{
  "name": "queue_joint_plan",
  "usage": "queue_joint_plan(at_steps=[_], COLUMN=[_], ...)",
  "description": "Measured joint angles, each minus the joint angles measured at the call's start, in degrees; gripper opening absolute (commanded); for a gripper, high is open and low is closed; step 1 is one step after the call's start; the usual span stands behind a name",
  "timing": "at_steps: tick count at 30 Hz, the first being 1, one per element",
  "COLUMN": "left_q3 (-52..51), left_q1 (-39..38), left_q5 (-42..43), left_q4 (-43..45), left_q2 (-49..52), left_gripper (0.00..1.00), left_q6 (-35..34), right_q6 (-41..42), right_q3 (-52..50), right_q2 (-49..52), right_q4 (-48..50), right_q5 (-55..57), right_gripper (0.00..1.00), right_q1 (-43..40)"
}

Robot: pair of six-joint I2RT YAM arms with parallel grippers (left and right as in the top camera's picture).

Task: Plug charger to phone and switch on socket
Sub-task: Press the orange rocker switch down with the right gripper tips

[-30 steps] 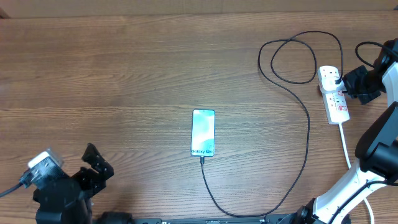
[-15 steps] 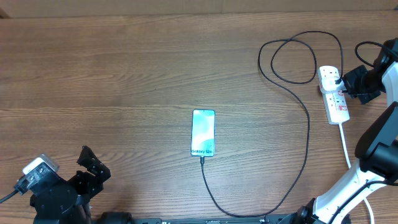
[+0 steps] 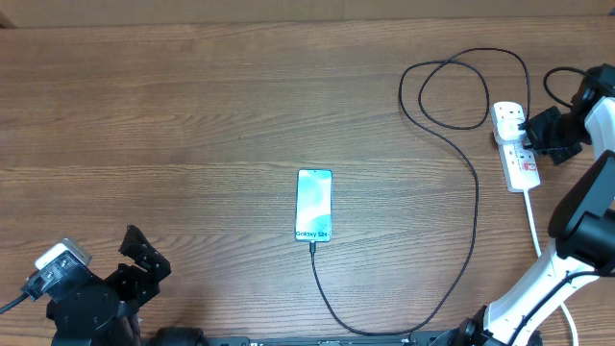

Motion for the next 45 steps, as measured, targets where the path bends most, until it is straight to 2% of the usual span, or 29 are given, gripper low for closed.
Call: queue_joint_plan(at_steps=[12, 22, 45], left_q3=[0.0, 0.0, -0.02], left_q1=[0.0, 0.0, 0.0], left_q5=[-0.02, 0.0, 0.0], left_q4=[0.0, 0.0, 0.0], left_q2=[0.0, 0.0, 0.0], left_gripper=[1.0, 1.0, 1.0], left_q6=[0.0, 0.0, 0.02], right_q6=[0.02, 0.02, -0.44], right_q3=[0.35, 6.01, 6.14], right_q2=[0.07, 0.09, 0.42], right_q4=[-0.5, -3.85, -5.6], right_q5=[-0.74, -0.87, 0.92], right_gripper=[0.04, 0.04, 0.04], right_q1=[0.0, -0.02, 0.04])
